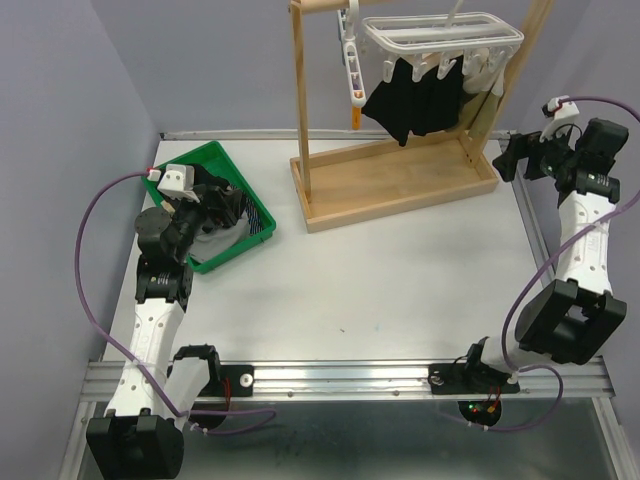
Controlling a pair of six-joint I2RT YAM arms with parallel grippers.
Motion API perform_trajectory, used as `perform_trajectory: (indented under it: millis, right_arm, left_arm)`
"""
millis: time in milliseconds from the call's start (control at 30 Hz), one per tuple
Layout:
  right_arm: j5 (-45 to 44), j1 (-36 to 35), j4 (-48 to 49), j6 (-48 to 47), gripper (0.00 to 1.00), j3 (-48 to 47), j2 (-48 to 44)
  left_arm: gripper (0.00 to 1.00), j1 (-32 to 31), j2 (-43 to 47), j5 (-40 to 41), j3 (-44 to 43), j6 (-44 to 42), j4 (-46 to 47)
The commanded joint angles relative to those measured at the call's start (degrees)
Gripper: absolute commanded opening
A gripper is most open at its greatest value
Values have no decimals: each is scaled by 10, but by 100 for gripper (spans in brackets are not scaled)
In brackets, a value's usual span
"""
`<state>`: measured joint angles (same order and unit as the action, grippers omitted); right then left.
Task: Remove the underwear clipped to the hanger
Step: Remove the underwear from the hanger.
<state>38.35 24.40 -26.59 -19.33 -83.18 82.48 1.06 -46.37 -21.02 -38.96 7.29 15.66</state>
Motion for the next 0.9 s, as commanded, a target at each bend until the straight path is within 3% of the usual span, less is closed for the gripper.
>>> perform_trajectory:
  millis: [0, 433, 700, 867]
  right_arm:
    - [8, 6, 1, -5, 100, -40, 13]
    - [6, 6, 3, -4, 100, -119, 57]
    - [101, 4, 43, 78, 100, -221, 162]
    - [104, -16, 56, 93, 100, -298, 248]
  left_arm:
    - [99, -4, 10, -11, 7, -10, 30]
    - [99, -3, 10, -15, 7, -10, 30]
    - [99, -4, 11, -17, 7, -10, 29]
    - [99, -4, 11, -16, 6, -12, 29]
